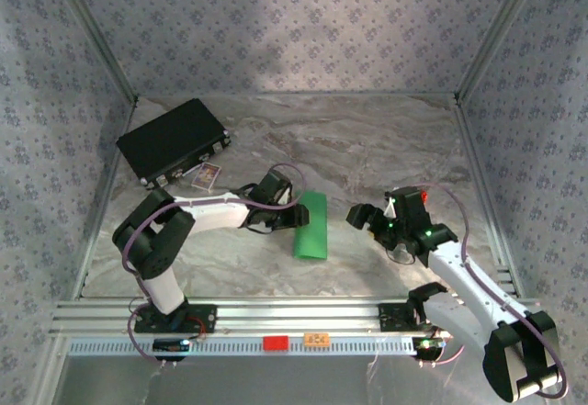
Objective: Fold a paper plane with a square sheet of paper (pick it up from the middle)
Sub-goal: Hold the square sheet of paper at the center of the table.
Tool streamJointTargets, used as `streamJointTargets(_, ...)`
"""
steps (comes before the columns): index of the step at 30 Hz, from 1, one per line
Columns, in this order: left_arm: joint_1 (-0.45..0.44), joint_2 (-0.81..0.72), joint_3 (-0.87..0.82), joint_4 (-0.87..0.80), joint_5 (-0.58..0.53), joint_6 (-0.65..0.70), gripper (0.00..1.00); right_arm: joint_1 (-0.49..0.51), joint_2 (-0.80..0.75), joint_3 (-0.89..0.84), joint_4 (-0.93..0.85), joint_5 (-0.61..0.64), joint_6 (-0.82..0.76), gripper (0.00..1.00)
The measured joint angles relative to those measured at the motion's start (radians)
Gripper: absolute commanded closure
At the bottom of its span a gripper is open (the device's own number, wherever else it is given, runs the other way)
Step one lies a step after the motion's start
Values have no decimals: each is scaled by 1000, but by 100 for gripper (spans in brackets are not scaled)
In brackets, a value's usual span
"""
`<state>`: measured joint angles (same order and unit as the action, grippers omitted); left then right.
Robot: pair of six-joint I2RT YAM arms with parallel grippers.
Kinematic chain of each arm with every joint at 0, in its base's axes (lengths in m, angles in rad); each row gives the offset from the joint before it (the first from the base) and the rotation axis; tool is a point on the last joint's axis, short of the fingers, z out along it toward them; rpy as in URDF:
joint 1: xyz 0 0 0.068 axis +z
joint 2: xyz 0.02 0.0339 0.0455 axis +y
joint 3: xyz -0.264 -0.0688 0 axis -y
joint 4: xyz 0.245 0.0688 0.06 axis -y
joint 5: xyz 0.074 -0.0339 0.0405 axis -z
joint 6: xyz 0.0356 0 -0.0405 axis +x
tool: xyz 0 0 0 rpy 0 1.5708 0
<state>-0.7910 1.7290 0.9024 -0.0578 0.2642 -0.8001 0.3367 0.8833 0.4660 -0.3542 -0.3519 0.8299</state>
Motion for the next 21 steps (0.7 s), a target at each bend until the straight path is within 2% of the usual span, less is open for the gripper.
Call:
streamJointTargets(12,5,48,66,-75,-2,11,47,5,-2,-5,7,4,12,9)
streamJointTargets(21,6,106,173,-223,3,85,47,5,-5,-5,7,9,13,9)
